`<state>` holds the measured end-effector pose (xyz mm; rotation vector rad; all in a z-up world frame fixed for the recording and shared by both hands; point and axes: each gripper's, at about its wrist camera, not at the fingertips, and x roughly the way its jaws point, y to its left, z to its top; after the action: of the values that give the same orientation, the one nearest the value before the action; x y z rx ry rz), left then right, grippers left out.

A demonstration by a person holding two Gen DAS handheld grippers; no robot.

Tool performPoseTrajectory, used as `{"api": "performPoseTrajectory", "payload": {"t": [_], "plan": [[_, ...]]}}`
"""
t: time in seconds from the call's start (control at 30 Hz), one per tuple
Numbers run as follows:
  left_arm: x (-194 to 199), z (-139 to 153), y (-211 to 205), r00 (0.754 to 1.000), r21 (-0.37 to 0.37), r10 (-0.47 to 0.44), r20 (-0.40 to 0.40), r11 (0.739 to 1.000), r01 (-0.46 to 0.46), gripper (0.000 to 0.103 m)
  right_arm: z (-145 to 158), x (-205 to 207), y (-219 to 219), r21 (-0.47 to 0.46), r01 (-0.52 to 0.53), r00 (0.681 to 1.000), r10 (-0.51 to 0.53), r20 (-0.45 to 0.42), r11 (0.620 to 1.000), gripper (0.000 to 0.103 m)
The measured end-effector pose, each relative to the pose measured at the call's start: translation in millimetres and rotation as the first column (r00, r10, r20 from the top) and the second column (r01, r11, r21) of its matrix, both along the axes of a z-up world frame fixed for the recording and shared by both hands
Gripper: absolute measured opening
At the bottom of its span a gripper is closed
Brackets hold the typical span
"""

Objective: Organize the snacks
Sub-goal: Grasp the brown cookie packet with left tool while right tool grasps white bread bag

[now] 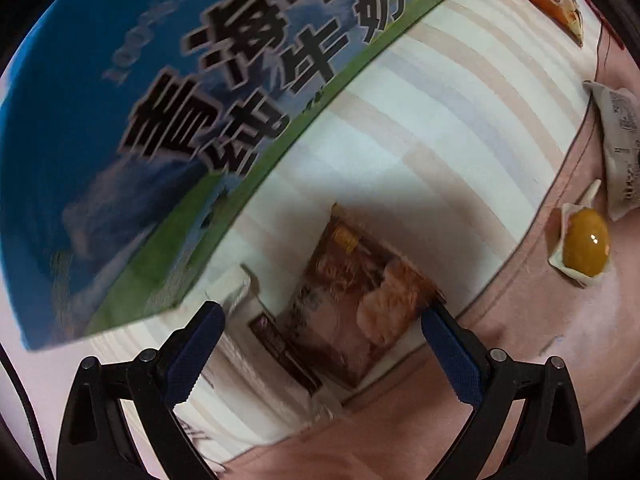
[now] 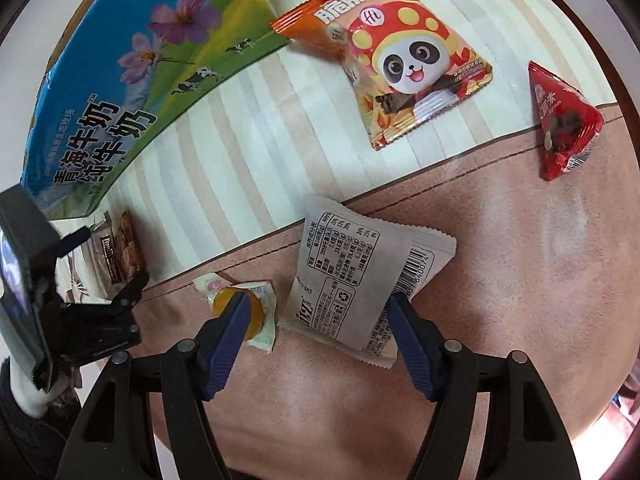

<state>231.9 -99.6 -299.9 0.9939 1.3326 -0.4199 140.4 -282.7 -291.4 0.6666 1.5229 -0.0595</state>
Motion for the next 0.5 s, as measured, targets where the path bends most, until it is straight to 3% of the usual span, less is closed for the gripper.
{"api": "performPoseTrajectory", "payload": {"t": [0.03,0.07,0.1,0.13,0.17,0.23,0.3,0.33,0.4,0.47,0.5], "plan": [[0.4,0.1,-1.3,1.000,-0.011,0.007,-0.001,1.000,-0.007,0.089,-0.3,0.1,1.6,-0.003,0.002,1.000,-0.002,-0.005,1.000,0.073],[0.8,1.8,-2.7,1.000,-0.023,0.021,-0.004,1.000,-0.021,0.080,1.6,2.0,3.0,-0.006,0.006,1.000,-0.006,-0.008,1.000,0.073],[0.7,4.6,-4.6,0.999,-0.044,0.041,-0.010,0.998,-0.041,0.062,3.4,0.9,4.4,-0.012,0.013,1.000,-0.013,-0.007,1.000,0.073],[1.4,8.3,-4.9,0.995,-0.076,0.087,-0.041,0.993,-0.090,0.052,6.6,0.1,7.2,-0.013,0.014,1.000,-0.014,-0.009,1.000,0.073],[3.4,9.8,-3.9,0.987,-0.082,0.142,-0.072,0.986,-0.148,0.049,10.6,-0.6,8.3,-0.017,0.025,0.999,-0.025,-0.021,1.000,0.073],[5.3,11.1,4.9,0.939,-0.120,0.299,-0.169,0.940,-0.320,0.049,14.0,-7.1,11.0,-0.005,0.037,0.999,-0.037,-0.021,0.999,0.073],[4.0,14.6,14.5,0.886,-0.182,0.393,-0.245,0.879,-0.440,0.049,14.5,-13.1,12.5,-0.006,0.039,0.999,-0.039,-0.028,0.999,0.073],[3.5,17.1,18.6,0.872,-0.203,0.417,-0.257,0.859,-0.471,0.049,14.5,-17.1,12.2,-0.012,0.043,0.999,-0.043,-0.029,0.999,0.073],[2.8,25.2,25.4,0.857,-0.252,0.439,-0.268,0.827,-0.502,0.049,11.2,-22.7,11.0,-0.015,0.048,0.998,-0.049,-0.043,0.999,0.073],[4.5,31.0,32.5,0.868,-0.249,0.435,-0.240,0.836,-0.488,0.049,5.8,-25.4,8.6,-0.010,0.059,0.996,-0.060,-0.064,0.998,0.074],[5.2,36.5,32.5,0.888,-0.254,0.409,-0.212,0.854,-0.454,0.050,3.4,-24.6,8.8,-0.008,0.064,0.996,-0.064,-0.070,0.998,0.074]]}}
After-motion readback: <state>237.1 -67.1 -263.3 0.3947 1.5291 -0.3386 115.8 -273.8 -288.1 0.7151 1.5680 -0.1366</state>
